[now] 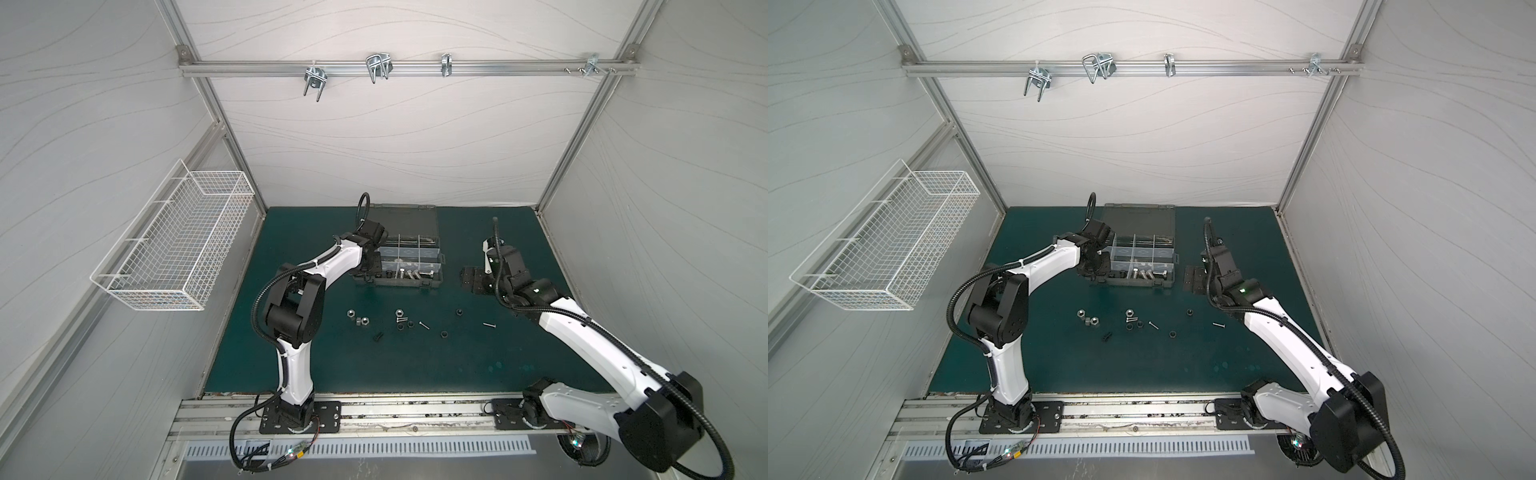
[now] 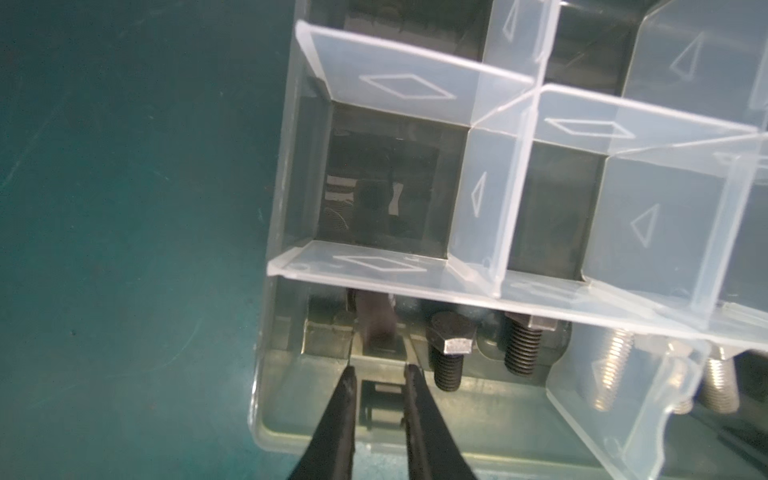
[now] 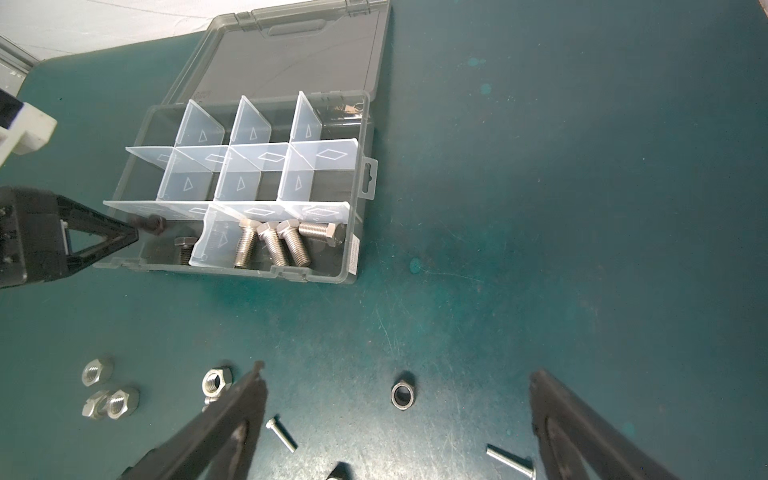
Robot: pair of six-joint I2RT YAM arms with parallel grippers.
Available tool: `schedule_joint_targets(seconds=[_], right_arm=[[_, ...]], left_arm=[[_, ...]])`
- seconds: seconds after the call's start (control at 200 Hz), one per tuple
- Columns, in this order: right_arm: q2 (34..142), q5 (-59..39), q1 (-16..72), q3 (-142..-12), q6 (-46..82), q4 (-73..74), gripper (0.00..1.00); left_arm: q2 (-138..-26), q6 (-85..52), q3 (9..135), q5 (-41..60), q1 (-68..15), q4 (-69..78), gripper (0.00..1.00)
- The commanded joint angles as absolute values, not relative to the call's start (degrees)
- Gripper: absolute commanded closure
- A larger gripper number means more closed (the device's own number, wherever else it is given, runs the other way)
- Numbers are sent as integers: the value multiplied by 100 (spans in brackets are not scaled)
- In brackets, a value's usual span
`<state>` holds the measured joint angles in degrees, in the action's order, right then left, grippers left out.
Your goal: Sort the screws and nuts into containers
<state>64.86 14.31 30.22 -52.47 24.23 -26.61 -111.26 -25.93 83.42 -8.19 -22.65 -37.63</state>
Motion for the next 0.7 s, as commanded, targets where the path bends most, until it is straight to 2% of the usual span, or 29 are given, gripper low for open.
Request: schedule_joint_targets(seconds=[0.0, 0.425, 0.695], right_arm=[[6361, 1441, 2979, -5177, 2527, -2763, 1], [6342, 1463, 2979, -5186, 2537, -2758, 1], [6367, 1446, 2979, -5168, 2514, -2750, 1]], left_arm=[[-11245, -2498, 8587, -888, -2234, -3884, 76], [-10525, -2418, 8345, -740, -2241, -3940, 70], [-9559, -2399, 7346, -273, -2291, -3918, 69]])
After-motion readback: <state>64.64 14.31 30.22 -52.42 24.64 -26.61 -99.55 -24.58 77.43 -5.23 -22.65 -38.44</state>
